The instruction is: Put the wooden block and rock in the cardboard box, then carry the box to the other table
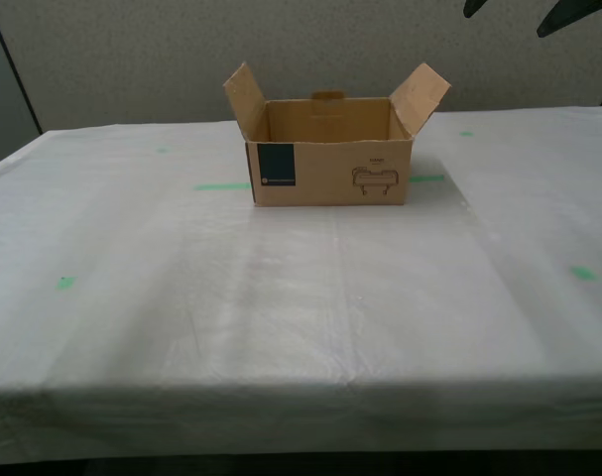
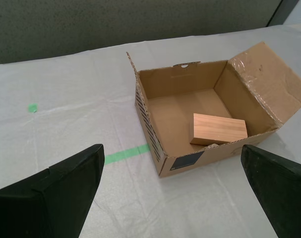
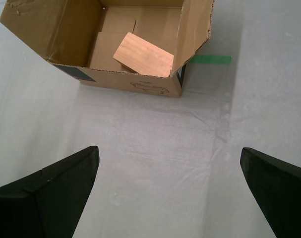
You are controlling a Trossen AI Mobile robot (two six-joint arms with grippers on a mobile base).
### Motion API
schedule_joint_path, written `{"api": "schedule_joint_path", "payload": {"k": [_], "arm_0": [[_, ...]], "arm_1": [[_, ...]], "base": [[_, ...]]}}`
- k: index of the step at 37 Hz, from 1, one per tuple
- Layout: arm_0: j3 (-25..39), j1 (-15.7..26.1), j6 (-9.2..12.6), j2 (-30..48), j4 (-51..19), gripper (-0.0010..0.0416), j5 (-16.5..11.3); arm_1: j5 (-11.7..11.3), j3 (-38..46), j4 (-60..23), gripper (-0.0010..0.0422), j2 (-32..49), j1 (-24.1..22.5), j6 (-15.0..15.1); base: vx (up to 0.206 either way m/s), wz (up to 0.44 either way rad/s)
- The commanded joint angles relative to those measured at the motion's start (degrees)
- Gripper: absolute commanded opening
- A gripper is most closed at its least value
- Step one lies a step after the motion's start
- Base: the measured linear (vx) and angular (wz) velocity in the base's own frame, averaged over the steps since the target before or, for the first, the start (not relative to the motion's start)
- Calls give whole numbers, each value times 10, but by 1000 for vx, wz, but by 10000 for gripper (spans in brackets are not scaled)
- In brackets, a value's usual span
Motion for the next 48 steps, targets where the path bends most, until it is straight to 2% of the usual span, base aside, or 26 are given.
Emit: {"api": "schedule_joint_path", "payload": {"k": [1,48], "arm_0": [[0,0,0,0,0,399,2],[0,0,0,0,0,399,2]], "arm_1": [[-1,0,1,378,0,0,1],[-1,0,1,378,0,0,1]], "base": [[0,0],[0,0]]}}
